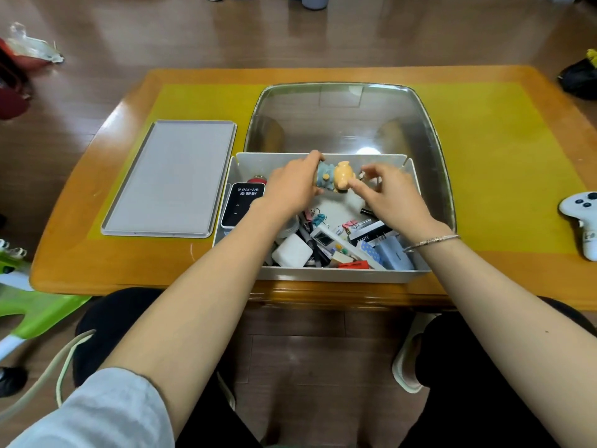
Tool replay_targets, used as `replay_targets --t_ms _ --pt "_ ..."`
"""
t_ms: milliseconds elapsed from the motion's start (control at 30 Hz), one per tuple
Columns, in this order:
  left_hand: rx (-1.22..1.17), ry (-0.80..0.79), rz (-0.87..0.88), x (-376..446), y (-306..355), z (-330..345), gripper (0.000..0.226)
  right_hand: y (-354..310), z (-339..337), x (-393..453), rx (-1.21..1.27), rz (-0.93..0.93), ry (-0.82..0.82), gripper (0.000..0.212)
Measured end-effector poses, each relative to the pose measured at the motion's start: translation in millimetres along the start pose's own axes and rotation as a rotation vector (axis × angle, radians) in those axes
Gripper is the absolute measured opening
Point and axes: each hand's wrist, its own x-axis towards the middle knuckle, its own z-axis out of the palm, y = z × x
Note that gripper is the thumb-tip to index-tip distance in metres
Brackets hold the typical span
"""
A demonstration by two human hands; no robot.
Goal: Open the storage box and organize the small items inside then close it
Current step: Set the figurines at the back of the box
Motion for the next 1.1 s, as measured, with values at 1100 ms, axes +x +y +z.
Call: replay_targets --t_ms 1100 --pt "0.343 -0.422 0.018 -27 51 18 0.052 25 16 -22 -0.365 0.084 -0.305 0.036"
